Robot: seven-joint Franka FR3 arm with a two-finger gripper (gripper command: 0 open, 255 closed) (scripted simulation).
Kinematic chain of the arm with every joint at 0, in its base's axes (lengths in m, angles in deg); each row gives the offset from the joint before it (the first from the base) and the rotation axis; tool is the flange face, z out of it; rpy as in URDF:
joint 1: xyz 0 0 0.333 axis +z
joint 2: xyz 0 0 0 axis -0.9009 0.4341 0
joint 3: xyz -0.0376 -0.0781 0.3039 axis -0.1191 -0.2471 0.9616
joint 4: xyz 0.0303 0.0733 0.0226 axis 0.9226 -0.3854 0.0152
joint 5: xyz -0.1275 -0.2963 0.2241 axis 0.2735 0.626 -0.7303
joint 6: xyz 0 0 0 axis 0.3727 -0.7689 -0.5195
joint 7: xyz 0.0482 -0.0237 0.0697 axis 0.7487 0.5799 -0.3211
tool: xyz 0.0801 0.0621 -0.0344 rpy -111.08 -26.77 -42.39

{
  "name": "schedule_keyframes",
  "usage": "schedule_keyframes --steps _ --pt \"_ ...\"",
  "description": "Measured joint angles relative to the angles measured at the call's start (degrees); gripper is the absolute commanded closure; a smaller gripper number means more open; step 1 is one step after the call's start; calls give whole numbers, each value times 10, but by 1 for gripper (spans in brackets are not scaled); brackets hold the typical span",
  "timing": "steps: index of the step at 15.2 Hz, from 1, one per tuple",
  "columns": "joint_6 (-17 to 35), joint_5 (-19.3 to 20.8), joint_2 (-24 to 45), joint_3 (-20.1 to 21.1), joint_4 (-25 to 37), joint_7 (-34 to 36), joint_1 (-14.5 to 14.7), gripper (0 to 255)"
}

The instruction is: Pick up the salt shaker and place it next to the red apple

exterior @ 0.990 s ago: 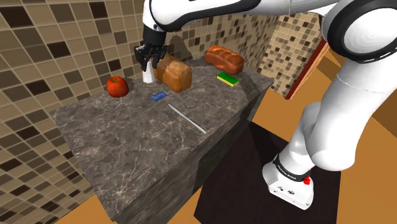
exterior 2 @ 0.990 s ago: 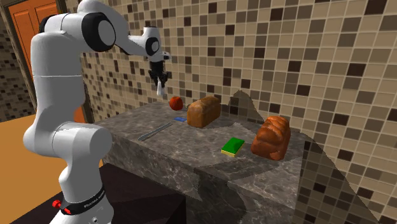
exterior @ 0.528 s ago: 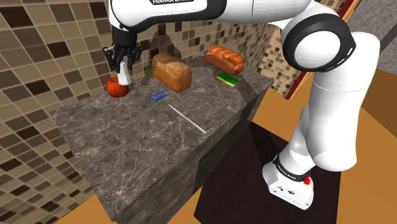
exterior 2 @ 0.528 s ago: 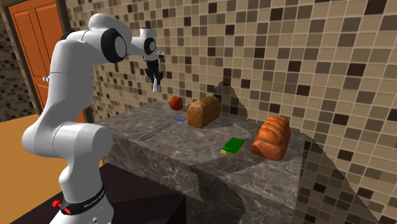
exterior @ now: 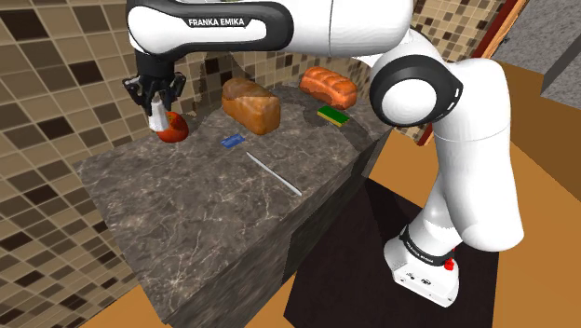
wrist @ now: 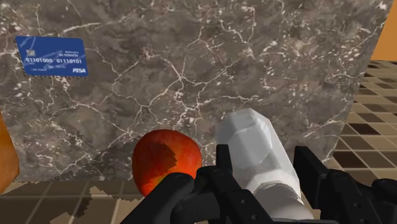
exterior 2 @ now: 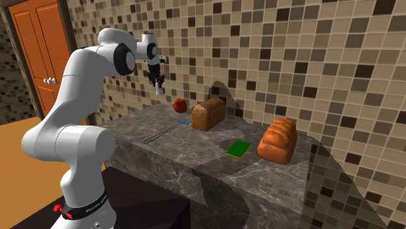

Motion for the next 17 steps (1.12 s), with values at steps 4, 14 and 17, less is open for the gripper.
schedule_keyframes --steps 4,14,17 --pt "30 0 3 0 -27 0 1 255" --pt "105 -1 5 1 -100 -2 1 255" --pt "124 -2 11 1 -113 -3 1 255"
